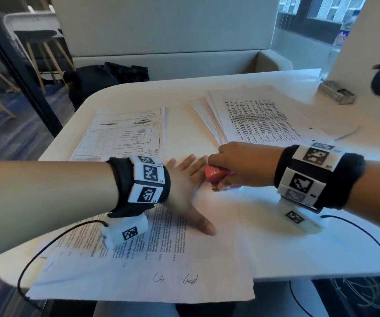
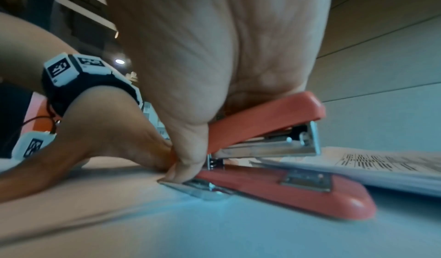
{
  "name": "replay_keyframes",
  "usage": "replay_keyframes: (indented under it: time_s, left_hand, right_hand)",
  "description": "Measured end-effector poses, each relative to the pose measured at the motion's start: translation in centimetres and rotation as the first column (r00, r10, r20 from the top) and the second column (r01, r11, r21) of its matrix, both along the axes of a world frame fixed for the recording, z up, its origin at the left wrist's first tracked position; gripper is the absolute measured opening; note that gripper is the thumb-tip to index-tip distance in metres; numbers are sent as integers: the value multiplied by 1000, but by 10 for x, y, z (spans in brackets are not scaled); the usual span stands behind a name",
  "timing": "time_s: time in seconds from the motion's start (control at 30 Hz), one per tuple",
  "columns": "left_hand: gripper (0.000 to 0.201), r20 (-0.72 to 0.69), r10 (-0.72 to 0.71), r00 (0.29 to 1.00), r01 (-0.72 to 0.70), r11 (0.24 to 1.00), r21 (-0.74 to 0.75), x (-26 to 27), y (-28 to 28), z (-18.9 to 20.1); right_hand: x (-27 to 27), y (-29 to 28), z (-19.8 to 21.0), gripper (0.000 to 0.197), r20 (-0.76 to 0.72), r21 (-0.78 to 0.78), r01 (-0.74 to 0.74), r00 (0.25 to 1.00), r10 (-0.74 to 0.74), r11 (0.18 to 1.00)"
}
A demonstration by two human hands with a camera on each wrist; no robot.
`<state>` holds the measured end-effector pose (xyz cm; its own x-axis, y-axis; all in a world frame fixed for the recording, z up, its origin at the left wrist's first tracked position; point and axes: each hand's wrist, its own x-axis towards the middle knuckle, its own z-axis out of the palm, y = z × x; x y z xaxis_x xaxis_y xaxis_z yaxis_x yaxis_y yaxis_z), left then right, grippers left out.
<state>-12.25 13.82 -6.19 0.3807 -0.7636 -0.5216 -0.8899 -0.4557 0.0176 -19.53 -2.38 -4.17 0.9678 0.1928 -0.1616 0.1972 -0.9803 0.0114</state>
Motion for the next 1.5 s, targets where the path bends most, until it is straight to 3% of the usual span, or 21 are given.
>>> replay_keyframes:
  time_s: [0.23, 0.4, 0.47, 0.53, 0.6, 0.73, 0.87, 0.93, 1.07, 1.17, 1.3, 1.4, 1.5]
  left_hand:
    - [140, 6, 0, 1000, 0, 1000, 15, 0, -2, -1]
    - [139, 9, 7, 1000, -8, 1000, 15, 3, 0, -3]
    - [140, 11, 11, 1000, -11, 1000, 16, 4, 0, -4]
    - [140, 12, 13, 1000, -14, 1000, 19, 4, 0, -4]
    - [138, 2, 5, 1000, -5, 1000, 26, 4, 1, -3]
    - [132, -6, -23, 1000, 23, 999, 36, 2, 0, 0]
    - [139, 10, 23, 1000, -24, 999, 40, 1, 0, 0]
    - [138, 5, 21, 1000, -21, 999, 37, 0, 0, 2]
    - [127, 2, 1, 1000, -1, 999, 53, -5, 1, 8]
    - [124, 16, 16, 1000, -17, 997, 70, -8, 2, 11]
    - [123, 25, 36, 999, -38, 996, 85, -10, 1, 13]
    - [118, 11, 31, 999, -32, 998, 55, -8, 1, 9]
    - [118, 5, 5, 1000, -6, 998, 67, -5, 2, 7]
  right_hand:
    - [2, 10, -1, 38, -49, -29, 26, 998, -27, 999]
    - [-1, 5, -7, 43, 89, -135, -150, 983, 162, 979]
    - [-1, 7, -4, 33, 56, -22, -87, 995, 88, 996]
    - [0, 8, 0, 34, 1, -18, 0, 1000, 0, 1000]
    - [-1, 11, 2, 37, 85, -37, -86, 992, 89, 996]
    - [-1, 10, -2, 34, 249, -185, -304, 905, 344, 934]
    - [-1, 7, -1, 37, 30, -80, -105, 994, 107, 991]
    - [-1, 9, -2, 37, 74, -96, -137, 987, 144, 986]
    - [-5, 7, -6, 27, 319, -323, -359, 830, 458, 876]
    - [-8, 8, -3, 6, 337, -368, -437, 760, 555, 821]
    - [-10, 8, -2, 10, 369, -418, -463, 700, 612, 782]
    - [-12, 10, -4, 6, 378, -405, -457, 705, 600, 792]
    - [-10, 18, -5, 17, 367, -251, -387, 810, 457, 887]
